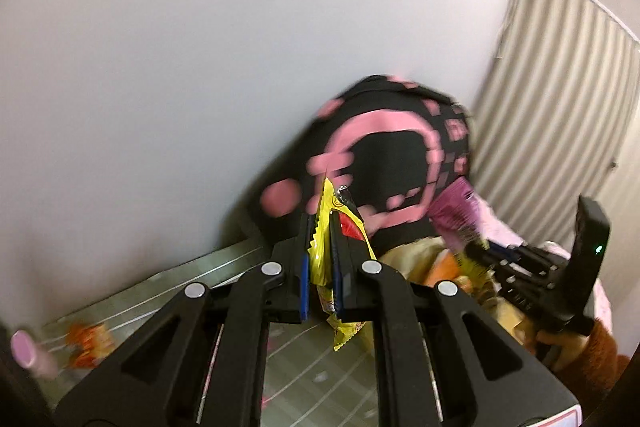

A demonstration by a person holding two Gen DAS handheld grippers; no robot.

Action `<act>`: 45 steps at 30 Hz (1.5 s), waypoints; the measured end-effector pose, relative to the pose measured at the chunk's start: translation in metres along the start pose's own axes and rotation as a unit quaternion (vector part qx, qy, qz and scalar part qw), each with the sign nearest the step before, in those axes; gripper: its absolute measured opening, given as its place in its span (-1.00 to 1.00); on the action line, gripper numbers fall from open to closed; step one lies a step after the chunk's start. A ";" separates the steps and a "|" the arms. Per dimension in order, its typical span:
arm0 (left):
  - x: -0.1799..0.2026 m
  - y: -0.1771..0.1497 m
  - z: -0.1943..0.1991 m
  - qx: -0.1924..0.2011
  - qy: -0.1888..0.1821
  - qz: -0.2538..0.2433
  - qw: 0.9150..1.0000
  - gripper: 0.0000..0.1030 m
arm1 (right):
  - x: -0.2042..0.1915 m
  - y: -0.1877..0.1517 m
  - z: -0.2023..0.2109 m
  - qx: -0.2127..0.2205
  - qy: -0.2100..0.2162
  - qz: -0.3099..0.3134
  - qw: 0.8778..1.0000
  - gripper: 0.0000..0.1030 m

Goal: Collect trash
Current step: 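Grasp the yellow Nabati wafer pack with the left tool and carry both to the bag, then release the wafer pack and candy pack into the trash bag with both tools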

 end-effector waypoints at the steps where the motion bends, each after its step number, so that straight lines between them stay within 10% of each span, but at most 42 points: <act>1: 0.013 0.005 -0.007 0.000 -0.017 -0.004 1.000 -0.85 | 0.012 -0.001 0.008 0.004 -0.014 -0.006 1.000 -0.67; 13: 0.136 -0.007 -0.099 -0.072 -0.151 -0.051 0.985 -0.84 | 0.105 -0.045 0.064 0.000 -0.118 -0.086 0.989 -0.67; 25: 0.170 -0.086 -0.186 -0.197 -0.117 -0.080 0.970 -0.76 | 0.128 -0.076 0.073 -0.033 -0.135 -0.097 0.986 -0.67; 45: 0.112 -0.062 -0.118 -0.140 -0.074 -0.030 0.987 -0.08 | 0.061 -0.063 0.018 -0.057 -0.018 -0.048 0.997 -0.67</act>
Point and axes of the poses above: each gripper's, at about its wrist camera, not at the fingertips, and z roughly against the way its jaws point, x to its right, y to its top, the point moved 2 cm from there along -z, roughly the way its jaws point, and after that the axes turned 4 degrees about y, right-handed, at the moved point
